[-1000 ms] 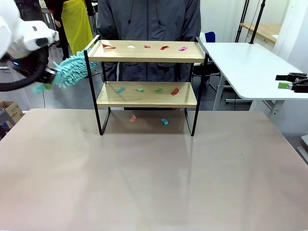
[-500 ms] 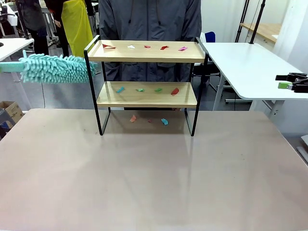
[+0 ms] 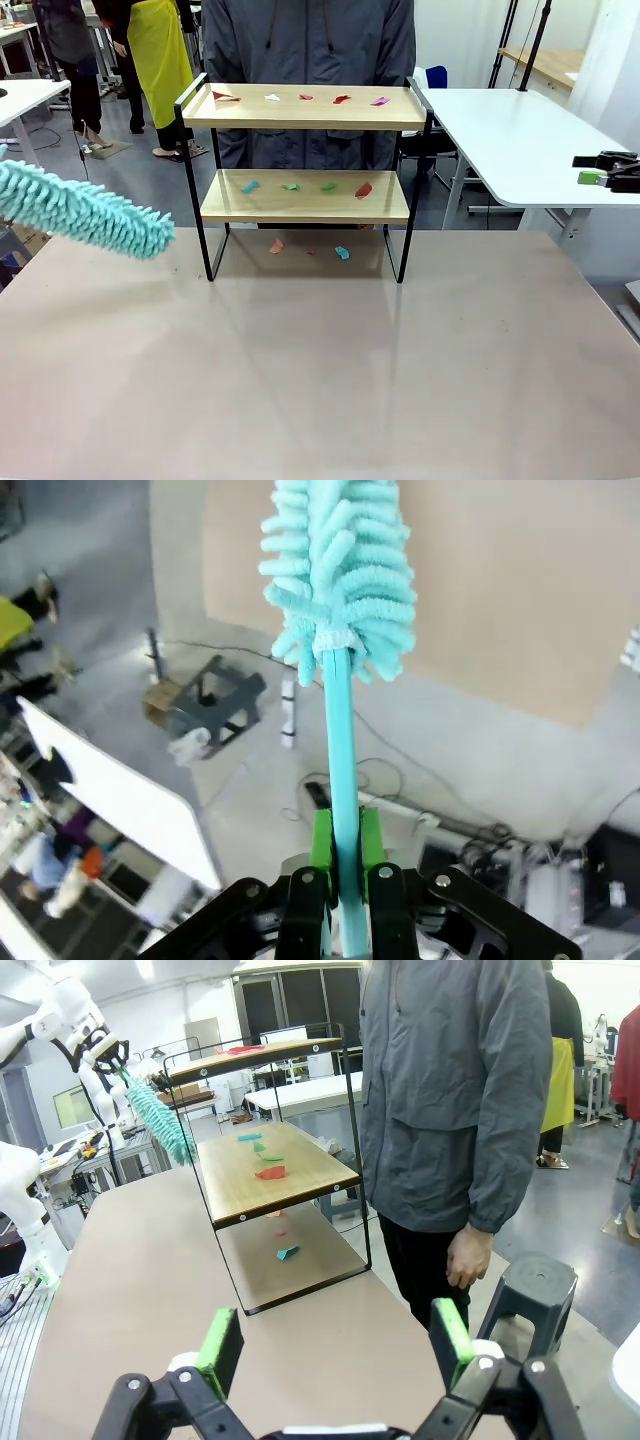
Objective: Clean the shelf.
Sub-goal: Clean the specific section of the Shelf indicated by the human with the Duster.
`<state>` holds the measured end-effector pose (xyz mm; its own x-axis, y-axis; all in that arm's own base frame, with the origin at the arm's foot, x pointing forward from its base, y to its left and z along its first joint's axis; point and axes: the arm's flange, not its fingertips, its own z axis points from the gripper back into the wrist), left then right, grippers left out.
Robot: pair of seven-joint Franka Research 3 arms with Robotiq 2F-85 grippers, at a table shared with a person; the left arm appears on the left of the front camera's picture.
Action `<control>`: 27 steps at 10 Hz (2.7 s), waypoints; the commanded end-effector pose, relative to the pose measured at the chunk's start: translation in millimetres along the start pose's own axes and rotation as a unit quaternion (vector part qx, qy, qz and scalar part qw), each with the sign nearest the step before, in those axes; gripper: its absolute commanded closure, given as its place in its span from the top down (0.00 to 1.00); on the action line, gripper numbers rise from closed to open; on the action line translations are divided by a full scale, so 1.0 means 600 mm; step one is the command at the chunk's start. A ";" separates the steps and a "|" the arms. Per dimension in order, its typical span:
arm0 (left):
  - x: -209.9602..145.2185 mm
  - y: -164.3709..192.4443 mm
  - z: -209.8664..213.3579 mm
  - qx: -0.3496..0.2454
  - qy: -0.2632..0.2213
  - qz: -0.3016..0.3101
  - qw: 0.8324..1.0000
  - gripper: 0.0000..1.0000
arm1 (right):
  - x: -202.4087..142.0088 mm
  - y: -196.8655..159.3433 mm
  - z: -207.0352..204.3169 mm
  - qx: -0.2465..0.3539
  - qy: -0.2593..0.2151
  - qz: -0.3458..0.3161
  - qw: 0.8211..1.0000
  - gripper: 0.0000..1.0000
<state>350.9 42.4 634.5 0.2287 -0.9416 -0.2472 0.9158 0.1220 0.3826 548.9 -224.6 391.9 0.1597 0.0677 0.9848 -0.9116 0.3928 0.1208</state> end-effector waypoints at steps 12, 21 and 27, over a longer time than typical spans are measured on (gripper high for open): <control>0.073 -0.112 0.015 -0.059 -0.102 -0.190 0.975 0.13 | 0.005 0.000 -0.001 0.000 0.000 0.003 1.000 1.00; 0.073 -0.112 0.015 -0.059 -0.102 -0.190 0.975 0.13 | 0.005 0.000 -0.001 0.000 0.000 0.003 1.000 1.00; 0.073 -0.112 0.015 -0.059 -0.102 -0.190 0.975 0.13 | 0.005 0.000 -0.001 0.000 0.000 0.003 1.000 1.00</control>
<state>298.3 -12.1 607.5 -0.1891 -0.9706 -0.1487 0.9613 -0.2138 0.1735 548.9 -224.6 391.9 0.1596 0.0677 0.9849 -0.9117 0.3928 0.1207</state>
